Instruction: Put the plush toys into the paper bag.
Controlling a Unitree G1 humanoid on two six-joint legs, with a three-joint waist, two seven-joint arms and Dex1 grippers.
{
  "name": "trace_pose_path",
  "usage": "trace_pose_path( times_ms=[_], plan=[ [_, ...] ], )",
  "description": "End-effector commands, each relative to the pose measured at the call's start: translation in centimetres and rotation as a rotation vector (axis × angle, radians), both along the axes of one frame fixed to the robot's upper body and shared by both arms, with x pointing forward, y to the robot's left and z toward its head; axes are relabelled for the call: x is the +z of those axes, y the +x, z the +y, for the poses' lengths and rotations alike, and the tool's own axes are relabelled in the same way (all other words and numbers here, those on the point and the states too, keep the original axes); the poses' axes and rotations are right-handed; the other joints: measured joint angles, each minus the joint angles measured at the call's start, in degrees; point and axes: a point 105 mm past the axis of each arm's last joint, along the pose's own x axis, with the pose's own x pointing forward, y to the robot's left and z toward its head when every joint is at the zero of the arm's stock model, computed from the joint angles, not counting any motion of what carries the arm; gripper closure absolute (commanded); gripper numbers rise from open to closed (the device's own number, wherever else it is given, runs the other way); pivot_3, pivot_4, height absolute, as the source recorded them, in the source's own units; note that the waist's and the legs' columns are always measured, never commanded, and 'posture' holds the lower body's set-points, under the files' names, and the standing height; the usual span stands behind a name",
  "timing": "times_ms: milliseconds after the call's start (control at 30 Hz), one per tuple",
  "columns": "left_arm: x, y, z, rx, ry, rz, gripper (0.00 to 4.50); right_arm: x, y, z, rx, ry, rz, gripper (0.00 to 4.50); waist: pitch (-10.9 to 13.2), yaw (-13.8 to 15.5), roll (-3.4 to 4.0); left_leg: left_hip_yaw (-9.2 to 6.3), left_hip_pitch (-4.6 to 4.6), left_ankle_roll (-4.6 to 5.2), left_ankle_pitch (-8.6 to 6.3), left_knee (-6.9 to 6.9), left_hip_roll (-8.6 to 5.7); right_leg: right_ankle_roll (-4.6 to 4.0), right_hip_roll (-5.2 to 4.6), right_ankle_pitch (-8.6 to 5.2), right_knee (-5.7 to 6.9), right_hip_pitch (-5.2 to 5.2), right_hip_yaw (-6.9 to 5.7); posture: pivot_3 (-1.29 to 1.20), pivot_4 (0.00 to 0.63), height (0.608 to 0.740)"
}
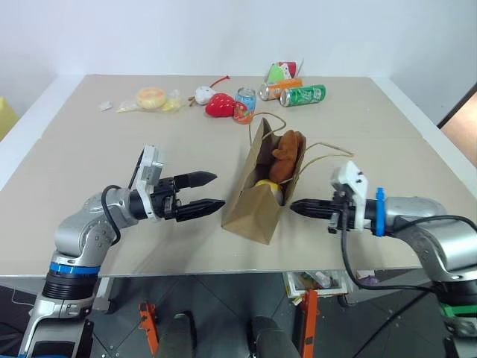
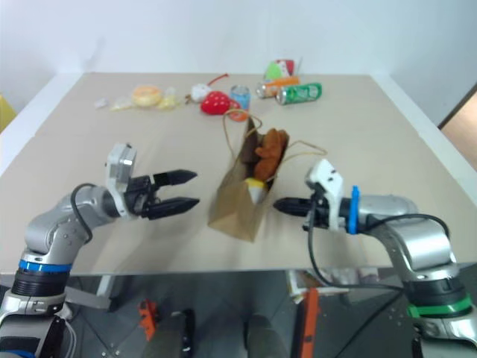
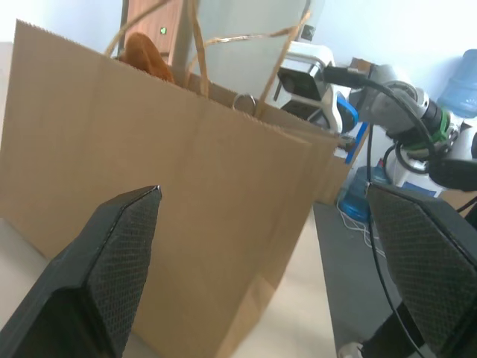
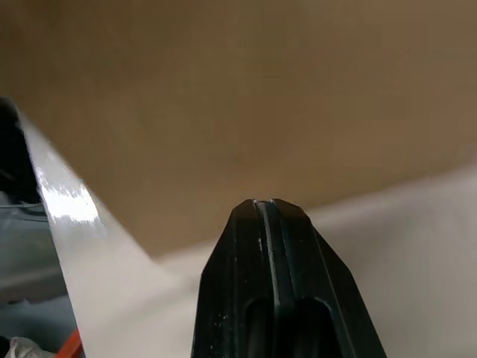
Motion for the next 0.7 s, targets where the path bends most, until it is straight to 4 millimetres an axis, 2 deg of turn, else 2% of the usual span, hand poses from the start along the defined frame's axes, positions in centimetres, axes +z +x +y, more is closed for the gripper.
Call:
trace_pose_path(
  times_ms=[33, 267, 500, 700],
  plan=[
    [1.3, -0.3, 0.0, -0.002, -0.014, -0.055, 0.00, 1.2, -0.3, 2.4, 0.091, 0.021, -0.038, 4.48, 0.0, 0.0, 0.00, -0.05, 0.00, 0.00, 0.00, -0.01, 0.01, 0.01, 0.03, 0.00, 0.00, 0.00, -0.01, 0.00, 0.150, 0.740],
    [1.1, -1.3, 1.4, -0.042, 0.066, -0.037, 0.00, 1.2, -0.6, 5.5, 0.182, 0.055, -0.030, 4.48, 0.0, 0.0, 0.00, -0.07, -0.03, 0.00, 0.00, 0.00, 0.03, -0.12, 0.03, -0.04, 0.00, 0.01, -0.03, 0.00, 0.150, 0.740],
    [1.8, -0.4, 4.2, 0.060, 0.175, -0.091, 0.00, 1.6, -0.5, 8.6, 0.248, 0.104, -0.042, 4.48, 0.0, 0.0, 0.00, -0.04, 0.00, 0.00, 0.00, 0.01, 0.10, -0.27, 0.05, 0.00, 0.01, -0.02, -0.05, 0.00, 0.150, 0.740],
    [2.0, 0.3, 4.0, 0.100, 0.191, -0.128, 0.00, 2.2, 0.4, 10.2, 0.254, 0.134, -0.069, 4.48, 0.0, 0.0, 0.00, -0.02, -0.03, 0.00, 0.00, 0.01, 0.10, -0.25, 0.03, -0.01, 0.01, -0.02, -0.06, 0.00, 0.150, 0.740]
  ],
)
